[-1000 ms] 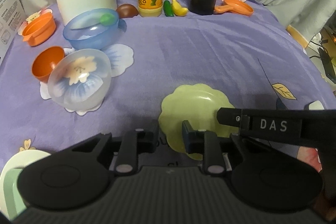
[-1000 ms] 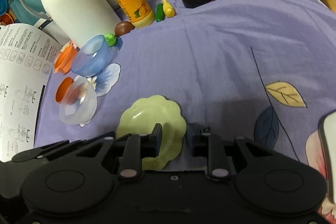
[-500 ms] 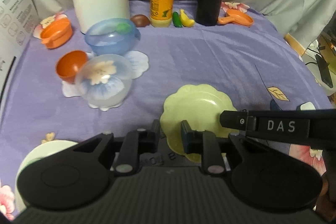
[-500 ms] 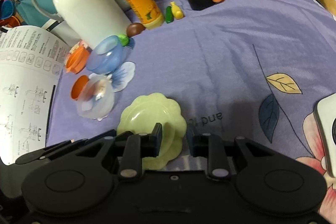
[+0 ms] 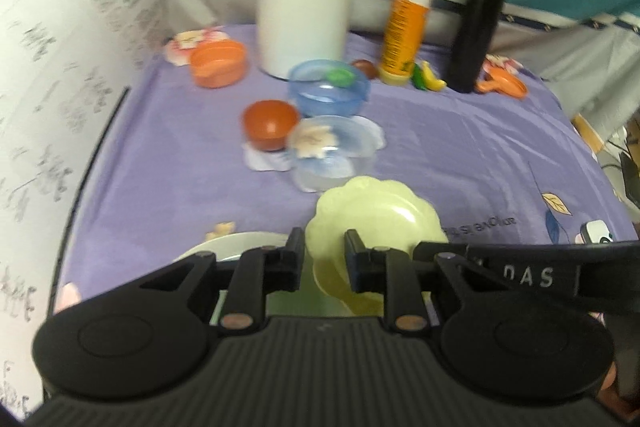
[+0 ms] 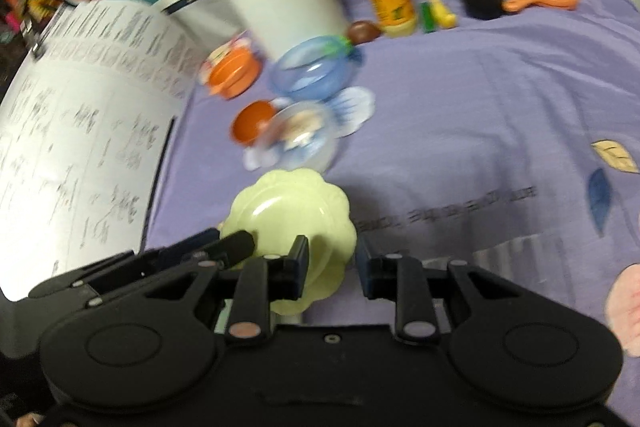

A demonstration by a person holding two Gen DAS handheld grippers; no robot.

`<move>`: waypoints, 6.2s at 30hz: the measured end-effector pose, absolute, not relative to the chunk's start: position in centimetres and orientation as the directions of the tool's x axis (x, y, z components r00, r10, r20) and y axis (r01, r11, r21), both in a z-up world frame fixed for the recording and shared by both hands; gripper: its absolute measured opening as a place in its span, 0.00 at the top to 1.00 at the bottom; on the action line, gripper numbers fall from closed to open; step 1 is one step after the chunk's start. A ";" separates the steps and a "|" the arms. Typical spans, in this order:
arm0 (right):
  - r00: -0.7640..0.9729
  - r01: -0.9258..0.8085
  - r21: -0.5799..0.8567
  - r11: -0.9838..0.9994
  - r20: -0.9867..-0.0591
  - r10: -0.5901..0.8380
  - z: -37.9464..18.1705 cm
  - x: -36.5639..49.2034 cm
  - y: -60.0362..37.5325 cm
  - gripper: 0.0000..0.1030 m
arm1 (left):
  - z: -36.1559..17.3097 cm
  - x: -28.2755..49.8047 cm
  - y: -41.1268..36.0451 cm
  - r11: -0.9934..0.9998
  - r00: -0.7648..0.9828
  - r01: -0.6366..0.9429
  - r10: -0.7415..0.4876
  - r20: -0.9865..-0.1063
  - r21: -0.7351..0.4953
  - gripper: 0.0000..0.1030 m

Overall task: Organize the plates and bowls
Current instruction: 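Carry the yellow plate with the right gripper onto the green plate, then open the right gripper to release the yellow plate, then move the right gripper toward the blue bowl, then grasp the rim of the blue bowl with the right gripper, then carry the blue bowl beside the plate stack and lower it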

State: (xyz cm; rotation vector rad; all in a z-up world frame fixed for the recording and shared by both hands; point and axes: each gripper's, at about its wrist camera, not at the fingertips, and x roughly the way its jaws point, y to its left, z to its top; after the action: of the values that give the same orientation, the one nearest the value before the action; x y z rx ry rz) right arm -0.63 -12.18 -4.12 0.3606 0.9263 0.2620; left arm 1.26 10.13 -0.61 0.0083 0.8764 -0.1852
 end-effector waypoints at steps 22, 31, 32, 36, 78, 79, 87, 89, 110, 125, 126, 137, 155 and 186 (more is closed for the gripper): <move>0.444 -0.185 0.303 0.935 -0.823 0.355 -6.8 -2.9 -1.9 0.74 | -4.9 -2.5 18.7 0.988 0.573 0.061 -0.153 -0.805 -0.144 0.80; 0.429 -0.175 0.287 0.942 -0.838 0.336 -7.9 -2.3 -1.1 0.74 | -5.9 -1.9 19.0 0.986 0.556 0.061 -0.164 -0.815 -0.156 0.80; 0.429 -0.174 0.287 0.942 -0.839 0.335 -7.9 -2.2 -1.2 0.74 | -6.0 -1.8 19.0 0.986 0.555 0.061 -0.165 -0.816 -0.158 0.80; 0.433 -0.172 0.280 0.944 -0.840 0.328 -8.0 -2.0 -0.9 0.73 | -6.4 -1.5 19.0 0.985 0.549 0.059 -0.166 -0.819 -0.160 0.80; 0.555 -0.094 0.374 0.923 -0.750 0.360 -4.4 -4.3 -8.4 0.00 | -2.5 -2.5 16.7 1.000 0.590 0.008 -0.011 -0.807 -0.008 0.00; 0.558 -0.090 0.378 0.921 -0.747 0.361 -4.4 -4.3 -8.7 0.00 | -2.4 -2.5 16.4 1.000 0.591 0.013 -0.009 -0.807 -0.001 0.00; 0.567 -0.047 0.403 0.914 -0.743 0.357 -4.8 -4.8 -10.7 0.00 | -2.3 -2.3 14.4 0.999 0.580 0.045 -0.004 -0.814 0.027 0.00; 0.568 -0.033 0.409 0.912 -0.743 0.354 -4.9 -4.8 -11.1 0.00 | -2.3 -2.3 13.9 0.998 0.579 0.059 -0.004 -0.816 0.037 0.00; 0.607 0.075 0.405 0.911 -0.743 0.281 -4.3 -0.1 -15.1 0.00 | -1.1 5.0 12.6 0.994 0.617 0.099 -0.022 -0.787 0.050 0.00; 0.659 0.136 0.424 0.895 -0.713 0.238 -2.8 12.6 -16.4 0.00 | -1.4 19.0 11.4 0.997 0.639 0.075 -0.041 -0.768 0.010 0.00; 0.662 0.140 0.427 0.894 -0.711 0.236 -2.9 13.2 -16.4 0.00 | -1.6 19.8 11.2 0.997 0.635 0.074 -0.044 -0.771 0.004 0.00; 0.639 0.113 0.464 0.879 -0.711 0.294 -4.8 22.3 -14.6 0.41 | -4.7 26.7 9.0 0.991 0.607 0.135 -0.066 -0.792 0.021 0.15; 0.585 0.095 0.490 0.866 -0.732 0.350 -8.2 24.6 -12.0 0.85 | -7.7 28.3 7.0 0.981 0.549 0.194 -0.114 -0.828 -0.006 0.87; 0.660 0.147 0.538 0.830 -0.678 0.322 -2.7 7.3 -18.9 0.85 | 0.6 11.4 1.6 0.958 0.584 0.279 -0.229 -0.779 -0.072 0.86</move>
State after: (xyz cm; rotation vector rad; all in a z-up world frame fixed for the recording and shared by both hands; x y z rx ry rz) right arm 7.31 -18.88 -2.70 0.6010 0.8572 0.1062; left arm 11.38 1.55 0.62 0.0600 0.8997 -0.2965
